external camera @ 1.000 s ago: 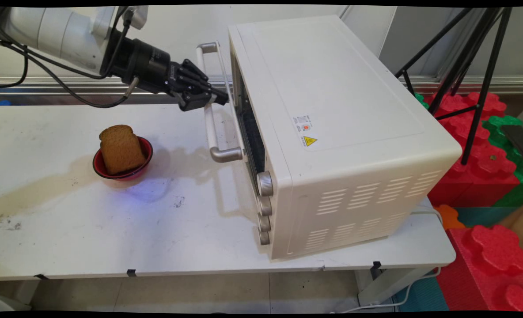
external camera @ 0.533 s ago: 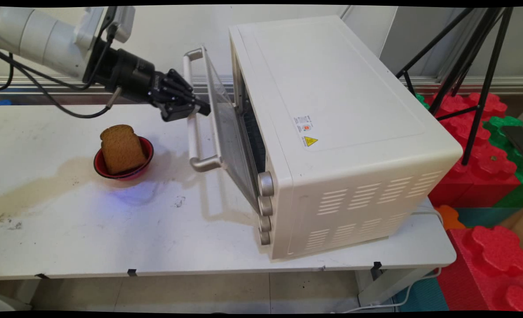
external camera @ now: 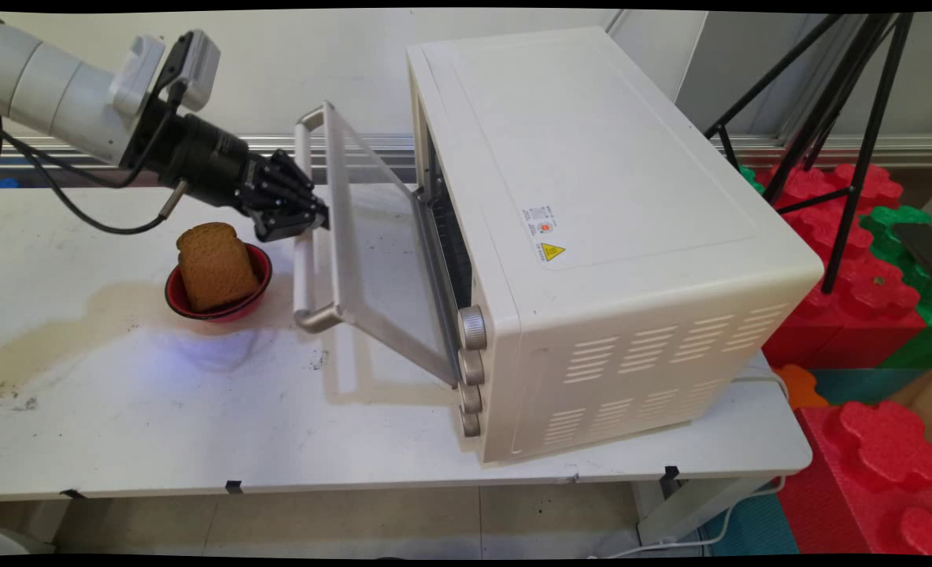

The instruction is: Open the oven

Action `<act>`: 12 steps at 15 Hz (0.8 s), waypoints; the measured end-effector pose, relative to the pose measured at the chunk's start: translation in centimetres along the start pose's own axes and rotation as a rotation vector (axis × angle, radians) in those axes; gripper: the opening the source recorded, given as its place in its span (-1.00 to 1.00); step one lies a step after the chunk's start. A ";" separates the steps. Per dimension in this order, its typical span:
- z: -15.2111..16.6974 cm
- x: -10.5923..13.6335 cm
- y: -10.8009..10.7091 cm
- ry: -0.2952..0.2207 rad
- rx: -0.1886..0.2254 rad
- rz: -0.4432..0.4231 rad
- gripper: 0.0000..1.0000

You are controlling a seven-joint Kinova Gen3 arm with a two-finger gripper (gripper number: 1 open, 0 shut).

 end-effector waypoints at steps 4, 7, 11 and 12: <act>-0.3 -1.7 0.4 -0.039 0.003 0.001 -1.00; -0.3 -3.0 0.1 -0.071 0.000 0.019 -1.00; -0.3 -4.4 0.0 -0.103 -0.002 0.033 -1.00; -0.2 -4.7 -0.1 -0.108 -0.002 0.035 -1.00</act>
